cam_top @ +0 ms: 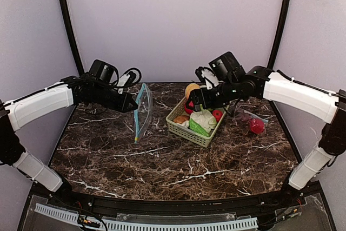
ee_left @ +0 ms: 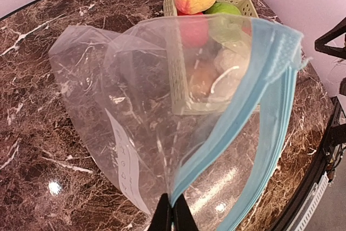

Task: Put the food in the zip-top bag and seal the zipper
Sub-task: Adjust the zipper food storage bag, then pick up the fake vegetable from the bin.

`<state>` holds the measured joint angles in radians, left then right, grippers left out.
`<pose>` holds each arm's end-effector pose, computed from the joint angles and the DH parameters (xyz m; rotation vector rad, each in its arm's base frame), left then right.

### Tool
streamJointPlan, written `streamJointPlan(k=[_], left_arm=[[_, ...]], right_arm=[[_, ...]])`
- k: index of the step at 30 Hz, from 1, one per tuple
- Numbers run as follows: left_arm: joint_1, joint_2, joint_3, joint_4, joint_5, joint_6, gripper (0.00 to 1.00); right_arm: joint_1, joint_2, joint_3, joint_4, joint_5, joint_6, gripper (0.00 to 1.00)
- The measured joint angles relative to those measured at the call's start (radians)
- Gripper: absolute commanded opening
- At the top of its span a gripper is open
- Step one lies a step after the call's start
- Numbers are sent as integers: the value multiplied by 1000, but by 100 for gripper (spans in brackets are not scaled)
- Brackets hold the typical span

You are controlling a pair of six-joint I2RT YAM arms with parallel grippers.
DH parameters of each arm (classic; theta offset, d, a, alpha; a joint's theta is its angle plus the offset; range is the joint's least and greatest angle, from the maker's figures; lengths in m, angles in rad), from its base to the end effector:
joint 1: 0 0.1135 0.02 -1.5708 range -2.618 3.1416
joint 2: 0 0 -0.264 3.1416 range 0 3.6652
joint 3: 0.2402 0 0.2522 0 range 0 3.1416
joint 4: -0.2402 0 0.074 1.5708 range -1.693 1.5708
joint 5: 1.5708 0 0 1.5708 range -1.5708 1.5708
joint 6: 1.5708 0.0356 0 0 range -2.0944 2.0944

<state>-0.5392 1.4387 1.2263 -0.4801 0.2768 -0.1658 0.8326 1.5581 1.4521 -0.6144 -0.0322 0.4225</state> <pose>0.2702 -0.1730 0.3131 0.5797 2.2513 -0.6795 0.2340 0.2589 0.3389 -0.5032 2.3343 0.6660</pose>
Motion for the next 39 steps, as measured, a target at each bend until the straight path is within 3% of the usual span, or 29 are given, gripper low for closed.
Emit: streamJointPlan(k=[4, 9, 13, 16, 35, 39], left_arm=[[9, -23, -64, 37, -10, 3, 1], [11, -31, -95, 42, -19, 3, 1], [11, -39, -97, 46, -20, 2, 1], [11, -48, -98, 46, -25, 2, 1], [11, -52, -98, 45, -31, 2, 1], [11, -52, -98, 45, -31, 2, 1]], right_arm=[[-21, 65, 0, -70, 8, -16, 76], [-21, 188, 11, -135, 13, -31, 54], [-21, 265, 51, -188, 38, -40, 51], [-21, 301, 95, -212, 45, -46, 42], [-16, 423, 213, -274, 86, -73, 34], [-16, 423, 216, -275, 96, -76, 37]])
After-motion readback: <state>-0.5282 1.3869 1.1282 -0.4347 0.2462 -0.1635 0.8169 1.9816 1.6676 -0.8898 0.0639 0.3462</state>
